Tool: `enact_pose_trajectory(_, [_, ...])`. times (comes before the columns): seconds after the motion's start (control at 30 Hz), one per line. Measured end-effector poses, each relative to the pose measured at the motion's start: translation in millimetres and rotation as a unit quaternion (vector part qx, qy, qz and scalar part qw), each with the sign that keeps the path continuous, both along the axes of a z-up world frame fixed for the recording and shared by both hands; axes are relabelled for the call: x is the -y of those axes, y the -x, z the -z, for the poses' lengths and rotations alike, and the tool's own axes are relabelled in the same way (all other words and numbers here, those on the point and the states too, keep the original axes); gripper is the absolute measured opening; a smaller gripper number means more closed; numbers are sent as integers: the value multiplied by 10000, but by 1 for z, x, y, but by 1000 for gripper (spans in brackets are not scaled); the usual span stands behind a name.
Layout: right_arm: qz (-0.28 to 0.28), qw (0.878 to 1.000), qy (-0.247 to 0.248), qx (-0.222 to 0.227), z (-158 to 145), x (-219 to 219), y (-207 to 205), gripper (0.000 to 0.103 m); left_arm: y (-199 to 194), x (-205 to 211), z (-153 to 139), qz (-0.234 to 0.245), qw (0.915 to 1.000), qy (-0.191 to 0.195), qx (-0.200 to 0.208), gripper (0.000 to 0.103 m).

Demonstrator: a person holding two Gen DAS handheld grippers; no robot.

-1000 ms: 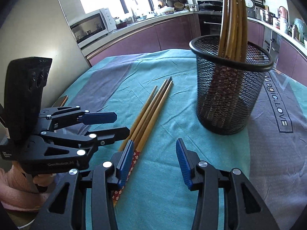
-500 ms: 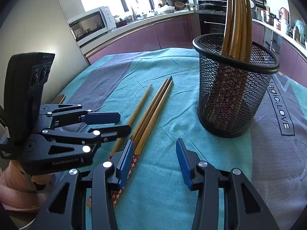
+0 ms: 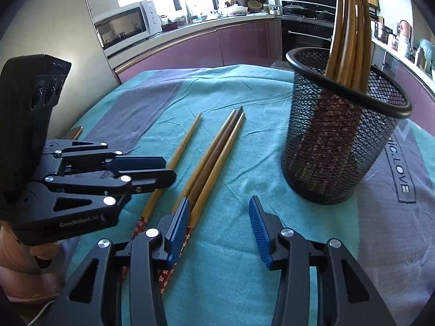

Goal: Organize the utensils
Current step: 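Move both open tools back over the remaining chopsticks, then grasp a chopstick with the left tool while the right tool grasps another, then raise the left tool's chopstick into the mesh cup while the right tool inserts its own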

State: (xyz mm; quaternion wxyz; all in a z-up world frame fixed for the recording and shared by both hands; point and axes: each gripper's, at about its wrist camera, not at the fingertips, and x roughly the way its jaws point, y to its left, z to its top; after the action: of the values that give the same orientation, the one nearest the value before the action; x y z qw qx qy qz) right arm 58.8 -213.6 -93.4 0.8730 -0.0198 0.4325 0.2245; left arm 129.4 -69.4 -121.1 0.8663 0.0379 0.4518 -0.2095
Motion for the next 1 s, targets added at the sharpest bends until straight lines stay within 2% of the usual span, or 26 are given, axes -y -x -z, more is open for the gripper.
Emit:
enact_pose_trajectory(0.47, [104,9993,348,68,1,-17,-22,32,-9,-1,1,-61,9999,31,-89,24])
enact_pose_trajectory(0.57, [180,9994,284,66,2,-15,-25,24,-12,0,2,-63,9999,65,-92,24])
enact_pose_trajectory(0.6, [202,9994,259,58,2,-13,-26,21,-13,0,2,-80,9999,72,-95,23])
enact_pose_trajectory(0.67, [242,9996,147,1,2,-9,-27,9,-14,0,3,-155,9998,62,-91,19])
enact_pose_trajectory(0.83, [347,9992,-159,-103,3,1,-23,6,-14,-2,3,-314,9992,198,-130,11])
enact_pose_trajectory(1.0, [308,9989,-358,-55,-3,7,-17,6,-7,-4,0,-381,9986,330,-132,8])
